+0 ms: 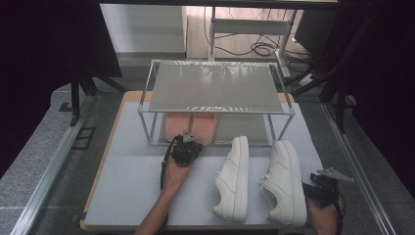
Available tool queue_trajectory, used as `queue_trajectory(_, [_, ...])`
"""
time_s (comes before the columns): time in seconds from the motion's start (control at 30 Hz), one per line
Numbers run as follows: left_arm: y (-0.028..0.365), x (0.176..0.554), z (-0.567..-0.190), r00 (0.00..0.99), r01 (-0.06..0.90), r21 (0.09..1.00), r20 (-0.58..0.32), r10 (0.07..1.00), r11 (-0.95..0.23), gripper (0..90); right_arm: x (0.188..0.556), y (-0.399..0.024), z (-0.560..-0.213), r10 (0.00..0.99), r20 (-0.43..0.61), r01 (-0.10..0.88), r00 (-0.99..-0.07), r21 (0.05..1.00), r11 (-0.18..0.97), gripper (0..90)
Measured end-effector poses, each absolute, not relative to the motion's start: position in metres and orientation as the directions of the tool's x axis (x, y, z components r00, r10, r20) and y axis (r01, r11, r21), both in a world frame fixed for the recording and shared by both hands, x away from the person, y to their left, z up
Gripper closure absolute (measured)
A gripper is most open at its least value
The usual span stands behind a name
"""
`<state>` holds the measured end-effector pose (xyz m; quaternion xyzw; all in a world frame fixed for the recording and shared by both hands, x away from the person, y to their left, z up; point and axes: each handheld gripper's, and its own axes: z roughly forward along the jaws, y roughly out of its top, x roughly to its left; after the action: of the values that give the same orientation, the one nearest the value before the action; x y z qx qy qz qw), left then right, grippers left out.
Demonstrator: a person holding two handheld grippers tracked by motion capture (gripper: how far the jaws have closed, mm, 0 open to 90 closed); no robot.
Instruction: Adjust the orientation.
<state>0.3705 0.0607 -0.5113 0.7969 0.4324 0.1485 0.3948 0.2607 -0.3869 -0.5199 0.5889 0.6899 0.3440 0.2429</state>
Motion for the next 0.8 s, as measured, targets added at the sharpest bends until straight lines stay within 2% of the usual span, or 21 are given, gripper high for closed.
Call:
queue_trajectory(0.47, [0.060,0.387,-0.518,0.560,0.590,0.753,-0.121,0.820,-0.292,89.8,0.261,-0.387,-0.520,0.979,0.068,0.645,-0.190,0.761,0.072,30.9])
queue_trajectory(0.8, [0.066,0.382,-0.514,0.562,0.579,0.770,-0.138,0.816,-0.268,89.7,0.261,-0.387,-0.520,0.980,0.070,0.645,-0.189,0.761,0.070,31.0])
